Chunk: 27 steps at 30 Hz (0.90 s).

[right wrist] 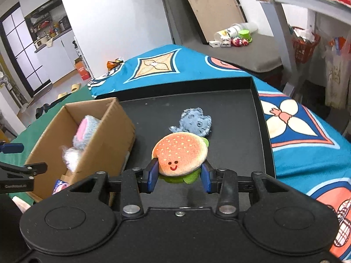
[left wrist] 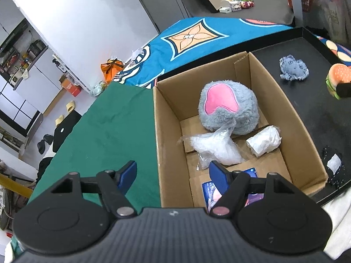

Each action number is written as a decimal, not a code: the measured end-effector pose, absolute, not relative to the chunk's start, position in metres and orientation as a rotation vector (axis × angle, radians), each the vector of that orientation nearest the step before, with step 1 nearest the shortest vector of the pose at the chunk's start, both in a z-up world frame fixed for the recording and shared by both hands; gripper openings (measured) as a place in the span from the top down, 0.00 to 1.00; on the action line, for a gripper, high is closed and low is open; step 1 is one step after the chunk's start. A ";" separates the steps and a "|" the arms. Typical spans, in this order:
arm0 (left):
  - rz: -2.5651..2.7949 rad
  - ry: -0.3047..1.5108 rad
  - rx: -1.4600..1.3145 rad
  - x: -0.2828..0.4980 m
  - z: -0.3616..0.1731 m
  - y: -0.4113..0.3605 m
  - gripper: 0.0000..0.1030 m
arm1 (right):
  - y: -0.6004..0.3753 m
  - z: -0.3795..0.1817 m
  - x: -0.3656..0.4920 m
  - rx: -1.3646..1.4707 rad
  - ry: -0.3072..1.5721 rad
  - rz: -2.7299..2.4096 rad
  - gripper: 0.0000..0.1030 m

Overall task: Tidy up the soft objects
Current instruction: 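Carry the burger plush into the box and open the right tool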

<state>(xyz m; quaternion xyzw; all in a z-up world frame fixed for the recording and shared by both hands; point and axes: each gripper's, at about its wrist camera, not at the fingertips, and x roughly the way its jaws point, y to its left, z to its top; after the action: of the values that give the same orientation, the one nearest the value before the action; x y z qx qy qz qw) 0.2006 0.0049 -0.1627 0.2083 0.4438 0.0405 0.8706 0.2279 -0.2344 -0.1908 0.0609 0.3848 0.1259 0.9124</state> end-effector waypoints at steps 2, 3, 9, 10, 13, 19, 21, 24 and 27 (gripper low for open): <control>0.081 0.917 0.436 0.198 -0.162 0.005 0.31 | -0.228 -0.186 0.227 0.102 0.791 0.263 0.62; 0.077 0.912 0.441 0.196 -0.162 0.005 0.32 | -0.226 -0.184 0.226 0.095 0.791 0.265 0.62; 0.066 0.884 0.415 0.191 -0.159 0.009 0.33 | -0.211 -0.172 0.220 0.071 0.784 0.269 0.62; 0.063 0.883 0.406 0.191 -0.158 0.010 0.33 | -0.209 -0.170 0.219 0.068 0.783 0.269 0.62; 0.055 0.892 0.365 0.191 -0.158 0.016 0.35 | -0.202 -0.164 0.217 0.057 0.778 0.272 0.62; 0.058 0.918 0.281 0.192 -0.158 0.030 0.38 | -0.190 -0.149 0.212 0.043 0.774 0.265 0.62; 0.060 0.912 0.264 0.191 -0.157 0.033 0.40 | -0.185 -0.145 0.211 0.032 0.773 0.266 0.62; 0.048 0.914 0.254 0.191 -0.157 0.034 0.43 | -0.179 -0.139 0.210 0.024 0.771 0.268 0.62; 0.043 0.919 0.253 0.190 -0.158 0.035 0.47 | -0.170 -0.132 0.206 0.006 0.765 0.277 0.62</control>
<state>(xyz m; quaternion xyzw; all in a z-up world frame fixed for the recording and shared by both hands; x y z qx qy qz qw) 0.1905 0.0352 -0.1581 0.1218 0.4422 0.0209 0.8884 0.2063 -0.1700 -0.1322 0.0029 0.3719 0.1346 0.9185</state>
